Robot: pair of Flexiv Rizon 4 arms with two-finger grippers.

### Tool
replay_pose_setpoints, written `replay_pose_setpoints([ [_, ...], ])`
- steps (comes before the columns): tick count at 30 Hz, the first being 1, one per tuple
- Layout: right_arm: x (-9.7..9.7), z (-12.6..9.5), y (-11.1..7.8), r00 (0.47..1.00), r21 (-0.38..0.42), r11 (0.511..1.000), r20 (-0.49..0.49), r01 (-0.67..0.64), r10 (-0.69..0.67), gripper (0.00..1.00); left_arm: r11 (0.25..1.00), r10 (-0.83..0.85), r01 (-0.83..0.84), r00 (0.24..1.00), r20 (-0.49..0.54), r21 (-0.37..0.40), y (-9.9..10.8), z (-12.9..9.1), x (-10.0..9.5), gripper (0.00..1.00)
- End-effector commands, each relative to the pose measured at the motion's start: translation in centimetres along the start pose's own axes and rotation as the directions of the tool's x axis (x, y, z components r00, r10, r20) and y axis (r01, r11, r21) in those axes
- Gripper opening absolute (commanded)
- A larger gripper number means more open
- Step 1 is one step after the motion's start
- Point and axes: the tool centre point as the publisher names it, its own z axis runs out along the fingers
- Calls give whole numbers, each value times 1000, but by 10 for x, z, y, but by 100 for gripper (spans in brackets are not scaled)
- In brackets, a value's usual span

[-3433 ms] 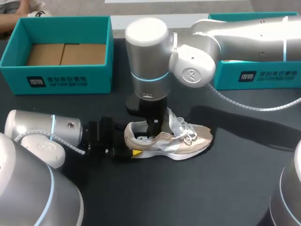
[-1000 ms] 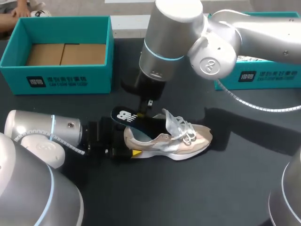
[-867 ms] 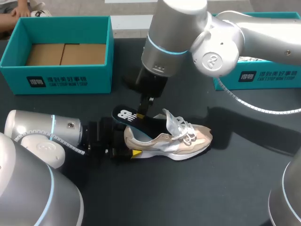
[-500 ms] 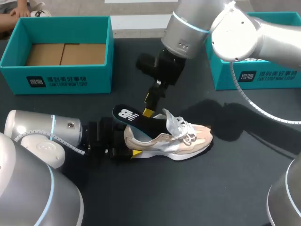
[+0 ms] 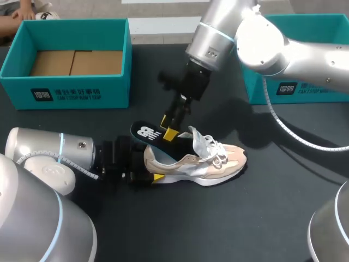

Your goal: Take the shoe out of the shoebox, open the shoe tongue, remove and reinsert the insole, then place the shoe into the shoebox

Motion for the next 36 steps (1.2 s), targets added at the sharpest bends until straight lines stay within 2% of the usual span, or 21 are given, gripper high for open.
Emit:
replay_pose_setpoints([
  [1,-4,12,6,996,-7,1000,-92,21,-21,100,1000,0,0,1000,2,0,3,2,1,0],
  [9,2,35,11,986,-29,998,-156,58,-62,100,1000,0,0,1000,2,0,3,2,1,0],
  [11,2,37,11,985,-31,998,-159,61,-65,73,1000,0,0,1000,2,0,3,2,1,0],
  [12,1,38,10,985,-31,998,-160,60,-64,67,1000,0,0,1000,2,0,3,2,1,0],
  [13,1,38,8,985,-30,998,-161,57,-62,49,1000,0,0,1000,2,0,3,2,1,0],
  [15,1,38,6,985,-24,998,-164,55,-58,39,1000,0,0,1000,2,0,3,2,1,0],
  [16,1,38,6,985,-20,998,-165,56,-59,25,1000,0,0,1000,2,0,3,2,1,0],
  [19,-1,36,5,984,-13,998,-167,65,-66,9,1000,0,0,1000,2,0,3,2,1,0],
  [23,-3,34,6,982,-9,997,-174,78,-78,5,1000,0,0,1000,2,0,3,2,1,0],
  [25,-4,33,6,980,0,996,-182,88,-86,7,1000,0,0,1000,2,0,3,2,1,0],
  [26,-4,33,6,979,-4,996,-182,88,-88,2,1000,0,0,1000,2,0,3,2,1,0],
  [27,-4,32,6,978,10,996,-188,91,-88,2,1000,0,0,1000,2,0,3,2,1,0],
  [31,-6,33,6,977,3,995,-192,97,-95,6,1000,0,0,1000,2,0,3,2,1,0],
  [32,-6,33,6,977,4,995,-192,96,-94,0,1000,0,0,1000,2,0,3,2,1,0],
  [34,-7,33,5,981,5,997,-179,82,-80,0,1000,0,0,1000,2,0,3,2,1,0],
  [36,-8,29,8,985,-47,995,-148,85,-91,0,1000,0,0,1000,2,0,3,2,1,0],
])
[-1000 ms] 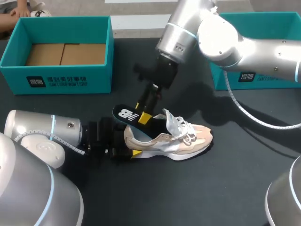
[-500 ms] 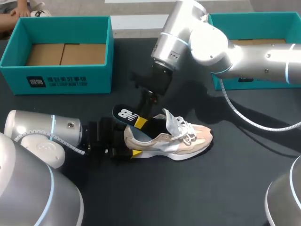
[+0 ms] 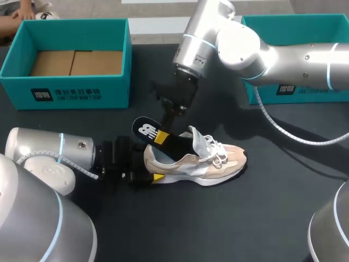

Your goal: Take the shoe out of the shoebox, open the shoe tongue, remove and reinsert the insole, then place the shoe into the shoebox

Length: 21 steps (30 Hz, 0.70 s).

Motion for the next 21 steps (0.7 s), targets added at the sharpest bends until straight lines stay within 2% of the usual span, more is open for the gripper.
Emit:
replay_pose_setpoints([
  [1,2,-7,5,999,-61,998,43,13,-10,0,1000,0,0,1000,2,0,3,2,1,0],
  [2,4,-14,11,997,-93,995,75,23,-16,0,1000,0,0,1000,2,0,3,2,1,0],
  [4,7,-25,17,994,-105,994,109,36,-24,0,1000,0,0,1000,2,0,3,2,1,0],
  [5,10,-35,24,989,-147,988,141,57,-36,0,1000,0,0,1000,2,0,3,2,1,0],
  [6,13,-41,31,986,-145,987,159,72,-49,0,1000,0,0,1000,2,0,3,2,1,0],
  [8,17,-54,44,977,-209,973,203,100,-57,0,1000,0,0,1000,2,0,3,2,1,0],
  [9,19,-59,52,972,-211,971,224,114,-65,0,1000,0,0,1000,2,0,3,2,1,0],
  [11,24,-71,67,959,-278,952,280,130,-49,0,1000,0,0,1000,2,0,3,2,1,0],
  [12,26,-80,73,936,-313,942,352,123,-5,0,1000,0,0,1000,2,0,3,2,1,0],
  [21,26,-80,73,936,-313,942,352,123,-5,0,1000,0,0,1000,2,0,3,2,1,0],
])
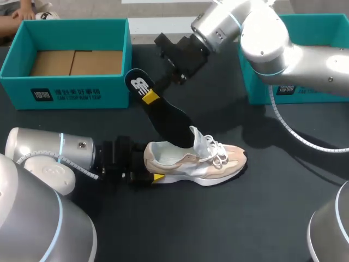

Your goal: Take the shoe out of the shoebox, open the shoe tongue, remove and reinsert the insole, then place the shoe into the shoebox

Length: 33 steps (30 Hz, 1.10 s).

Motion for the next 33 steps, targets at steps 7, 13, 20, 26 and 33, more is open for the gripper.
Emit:
replay_pose_setpoints([
  [7,10,-1,-5,995,-15,1000,104,0,2,0,1000,0,0,1000,2,0,3,2,1,0],
  [13,-9,-9,33,992,-323,946,108,-20,58,0,1000,0,0,1000,2,0,3,2,1,0],
  [20,-11,-37,72,992,-489,871,78,-47,97,0,1000,0,0,1000,2,0,3,2,1,0],
  [26,5,-63,96,990,-519,847,5,-119,142,0,1000,0,0,1000,2,0,3,2,1,0],
  [33,46,-105,106,981,-501,854,48,-138,187,0,1000,0,0,1000,2,0,3,2,1,0],
])
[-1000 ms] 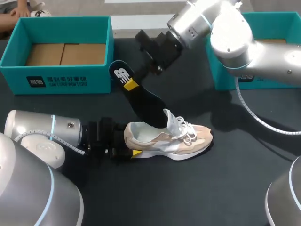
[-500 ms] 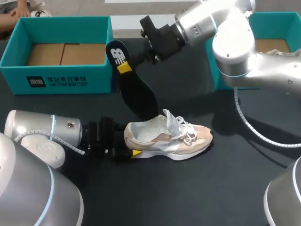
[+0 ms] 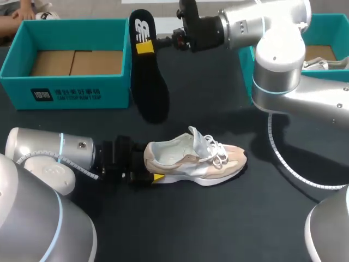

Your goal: Take the shoe out of the shoebox, open the shoe tongue, remove and reinsert the insole, then place the shoe into the shoebox

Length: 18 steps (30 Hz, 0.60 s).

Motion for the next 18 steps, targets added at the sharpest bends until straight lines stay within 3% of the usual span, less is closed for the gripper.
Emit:
replay_pose_setpoints([
  [1,39,-31,9,996,44,999,87,-13,9,0,1000,0,0,1000,2,0,3,2,1,0],
  [18,134,-50,16,978,22,982,98,-185,182,0,1000,0,0,1000,2,0,3,2,1,0],
])
